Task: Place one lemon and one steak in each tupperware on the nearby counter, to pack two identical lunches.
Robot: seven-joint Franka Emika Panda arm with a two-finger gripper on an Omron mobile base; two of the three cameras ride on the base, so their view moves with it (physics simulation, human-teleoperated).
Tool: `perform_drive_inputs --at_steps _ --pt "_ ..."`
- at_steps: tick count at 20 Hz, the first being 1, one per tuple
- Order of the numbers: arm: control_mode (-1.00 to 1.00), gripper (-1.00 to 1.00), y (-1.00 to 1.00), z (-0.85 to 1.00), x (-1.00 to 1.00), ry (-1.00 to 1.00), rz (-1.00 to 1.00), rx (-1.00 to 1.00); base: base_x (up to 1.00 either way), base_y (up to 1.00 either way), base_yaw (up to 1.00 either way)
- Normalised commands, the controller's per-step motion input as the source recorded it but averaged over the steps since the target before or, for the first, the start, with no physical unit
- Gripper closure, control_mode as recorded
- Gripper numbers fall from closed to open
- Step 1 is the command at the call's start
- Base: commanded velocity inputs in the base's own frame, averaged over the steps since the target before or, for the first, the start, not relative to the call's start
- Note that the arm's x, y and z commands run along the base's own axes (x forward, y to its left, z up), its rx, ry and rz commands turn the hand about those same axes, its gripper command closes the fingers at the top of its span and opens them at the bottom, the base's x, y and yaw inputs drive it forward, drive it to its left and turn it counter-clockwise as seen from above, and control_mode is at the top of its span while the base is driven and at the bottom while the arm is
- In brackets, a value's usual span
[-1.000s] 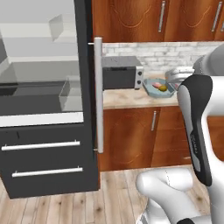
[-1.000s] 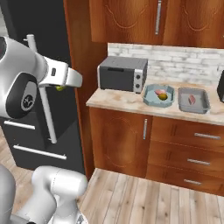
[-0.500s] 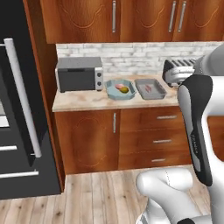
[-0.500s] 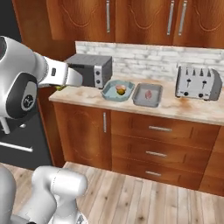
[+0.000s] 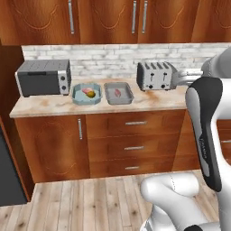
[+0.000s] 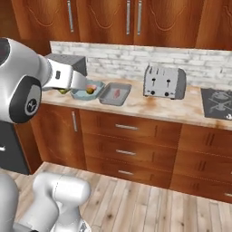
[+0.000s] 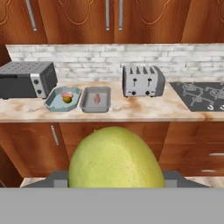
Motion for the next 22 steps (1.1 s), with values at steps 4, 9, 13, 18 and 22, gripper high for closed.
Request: perform_drive_inputs --at_steps 4,9,13,18,22 --pt "1.0 1.0 0.0 0.0 0.0 0.0 0.0 0.0 0.45 -0.04 0.0" --pt "1.0 1.0 0.0 0.0 0.0 0.0 0.0 0.0 0.78 0.0 0.0" --pt "1.0 1.0 0.0 0.0 0.0 0.0 0.0 0.0 0.98 0.0 0.0" --pt "1.0 1.0 0.0 0.0 0.0 0.0 0.0 0.0 0.84 0.0 0.0" --pt "1.0 1.0 0.0 0.0 0.0 0.0 0.0 0.0 0.71 0.03 0.0"
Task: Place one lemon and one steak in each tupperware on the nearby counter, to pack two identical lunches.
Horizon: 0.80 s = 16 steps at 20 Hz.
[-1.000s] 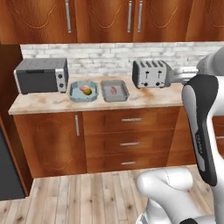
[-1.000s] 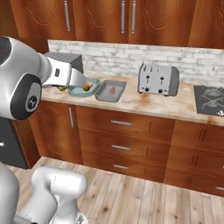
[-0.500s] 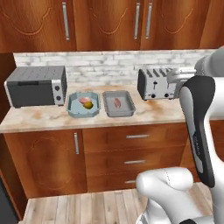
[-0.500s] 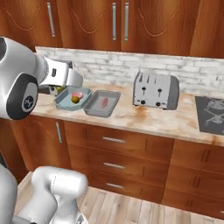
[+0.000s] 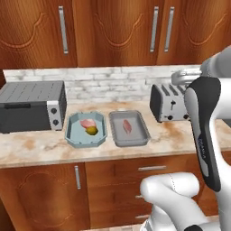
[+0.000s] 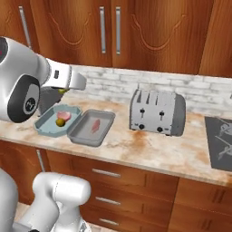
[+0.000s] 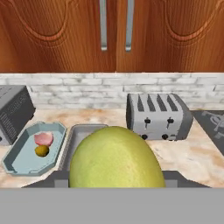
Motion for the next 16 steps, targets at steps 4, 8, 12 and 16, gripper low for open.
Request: perform_drive_inputs --at_steps 4,8,12,16 --pt "1.0 1.0 0.0 0.0 0.0 0.0 0.0 0.0 0.65 0.06 0.0" --pt "1.0 1.0 0.0 0.0 0.0 0.0 0.0 0.0 0.32 0.03 0.0" --pt "-1.0 1.0 0.02 -0.44 -0.29 0.0 0.0 0.0 -0.02 0.0 0.0" --pt "-1.0 1.0 0.13 -0.7 -0.37 -0.01 0.0 -0.01 0.0 0.0 0.0"
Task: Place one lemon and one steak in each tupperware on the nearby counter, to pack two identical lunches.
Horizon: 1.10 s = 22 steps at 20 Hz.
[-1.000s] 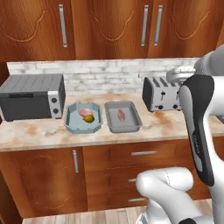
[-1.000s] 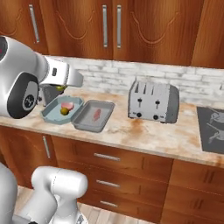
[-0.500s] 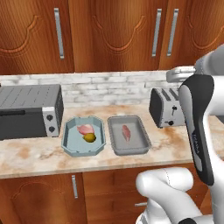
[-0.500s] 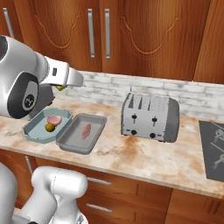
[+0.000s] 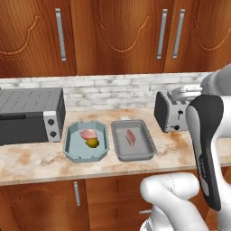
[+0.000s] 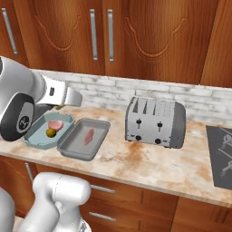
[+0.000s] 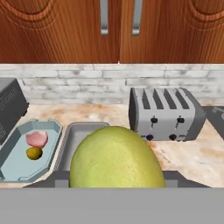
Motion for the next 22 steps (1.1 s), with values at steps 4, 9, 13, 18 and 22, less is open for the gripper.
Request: perform_drive_inputs --at_steps 4,9,13,18,22 --pt "-1.0 1.0 0.31 -0.88 -0.22 0.0 0.0 0.0 0.0 0.0 0.0" --pt "-1.0 1.0 0.42 -0.79 -0.01 0.0 0.0 0.0 0.0 0.0 0.0" --pt "-1.0 1.0 0.42 -0.46 0.0 0.07 0.0 0.01 0.0 0.0 0.0" --pt "-1.0 1.0 0.36 -0.38 0.0 0.15 0.0 0.04 0.0 0.0 0.0" --pt "-1.0 1.0 0.28 -0.5 0.01 0.04 0.0 0.02 0.0 0.0 0.0"
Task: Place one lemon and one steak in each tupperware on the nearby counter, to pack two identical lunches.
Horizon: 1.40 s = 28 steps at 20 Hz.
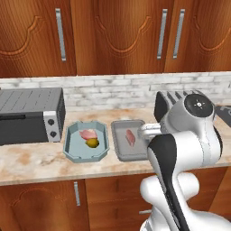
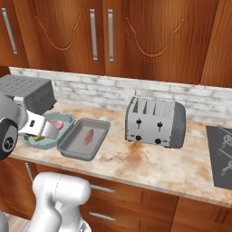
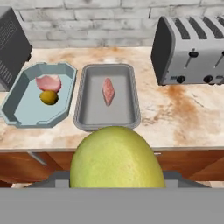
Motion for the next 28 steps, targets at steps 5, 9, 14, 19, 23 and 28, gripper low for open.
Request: perform_drive_inputs --at_steps 5,9,14,19,23,28 --pt "-1.0 1.0 0.01 -0.43 0.28 0.01 0.0 0.0 0.0 0.0 0.0" --pt "-1.0 1.0 -0.01 -0.33 0.47 0.0 0.0 0.0 0.0 0.0 0.0" --pt "-1.0 1.0 -0.11 -0.28 0.41 0.06 0.0 0.0 0.0 0.0 0.0" --pt "-1.0 1.0 -0.1 -0.39 0.28 0.1 0.0 0.0 0.0 0.0 0.0" --pt "-1.0 1.0 0.0 -0.37 0.36 0.06 0.0 0.0 0.0 0.0 0.0" --pt "-1.0 1.0 0.0 -0.33 0.32 0.04 0.0 0.01 0.0 0.0 0.0"
